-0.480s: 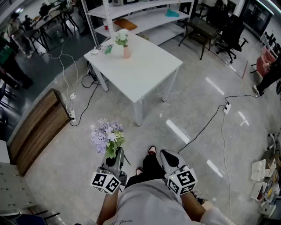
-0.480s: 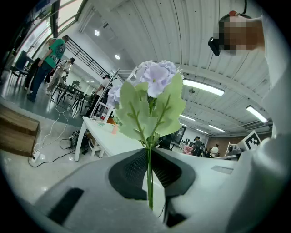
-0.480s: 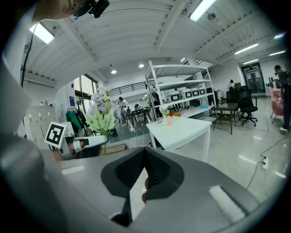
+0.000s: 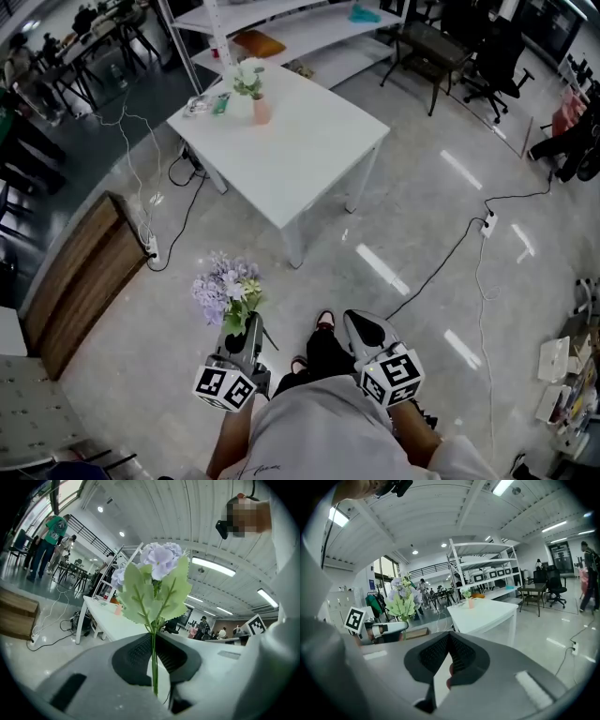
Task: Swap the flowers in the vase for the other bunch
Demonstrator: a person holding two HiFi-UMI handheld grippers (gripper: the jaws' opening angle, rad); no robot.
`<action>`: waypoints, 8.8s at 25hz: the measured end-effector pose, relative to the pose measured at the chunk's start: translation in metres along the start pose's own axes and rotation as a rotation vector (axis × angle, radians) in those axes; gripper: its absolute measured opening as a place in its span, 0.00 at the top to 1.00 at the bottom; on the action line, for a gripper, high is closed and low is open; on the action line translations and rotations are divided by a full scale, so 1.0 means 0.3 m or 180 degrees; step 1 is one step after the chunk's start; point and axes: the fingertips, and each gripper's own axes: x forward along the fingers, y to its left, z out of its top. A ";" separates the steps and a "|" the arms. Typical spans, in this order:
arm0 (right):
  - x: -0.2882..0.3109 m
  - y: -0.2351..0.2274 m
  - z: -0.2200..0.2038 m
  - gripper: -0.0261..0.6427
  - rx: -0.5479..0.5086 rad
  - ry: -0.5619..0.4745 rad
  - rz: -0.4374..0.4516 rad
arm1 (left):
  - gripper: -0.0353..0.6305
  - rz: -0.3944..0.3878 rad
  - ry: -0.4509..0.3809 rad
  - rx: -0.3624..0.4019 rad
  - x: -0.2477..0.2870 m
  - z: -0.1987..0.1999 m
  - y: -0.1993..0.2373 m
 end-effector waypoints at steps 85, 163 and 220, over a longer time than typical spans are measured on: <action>1.110 -0.829 0.645 0.95 -0.0341 0.0381 0.0562 | 0.92 0.0155 -0.0246 -0.0323 1.449 0.504 0.510; 2.061 -0.988 0.947 0.92 -0.1135 0.0626 0.2528 | 0.92 0.2073 -0.0902 -0.0680 1.688 0.564 0.724; 2.415 -0.766 0.868 0.63 -0.1180 0.0675 0.2716 | 0.92 0.2393 -0.0771 -0.1050 1.634 0.476 0.784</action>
